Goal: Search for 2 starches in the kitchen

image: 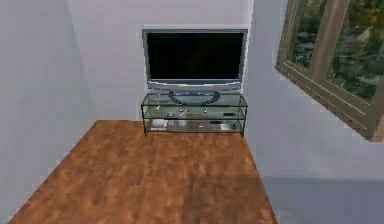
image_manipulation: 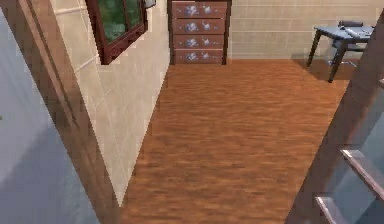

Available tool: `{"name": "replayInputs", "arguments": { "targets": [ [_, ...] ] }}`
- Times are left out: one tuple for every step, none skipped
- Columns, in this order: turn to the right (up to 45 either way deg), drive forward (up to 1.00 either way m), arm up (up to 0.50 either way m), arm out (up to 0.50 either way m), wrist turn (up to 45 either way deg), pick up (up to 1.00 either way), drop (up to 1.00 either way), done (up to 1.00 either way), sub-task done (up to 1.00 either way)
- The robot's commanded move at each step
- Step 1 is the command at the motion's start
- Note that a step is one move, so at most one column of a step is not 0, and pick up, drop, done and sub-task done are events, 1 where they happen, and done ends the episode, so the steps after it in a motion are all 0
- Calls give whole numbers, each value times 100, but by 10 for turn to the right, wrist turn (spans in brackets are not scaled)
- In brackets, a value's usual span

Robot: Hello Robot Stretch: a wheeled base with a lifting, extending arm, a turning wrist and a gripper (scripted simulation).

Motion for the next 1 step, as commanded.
{"name": "replayInputs", "arguments": {
  "targets": [
    [-450,0,0,0,0,0,0,0,0]
  ]
}}
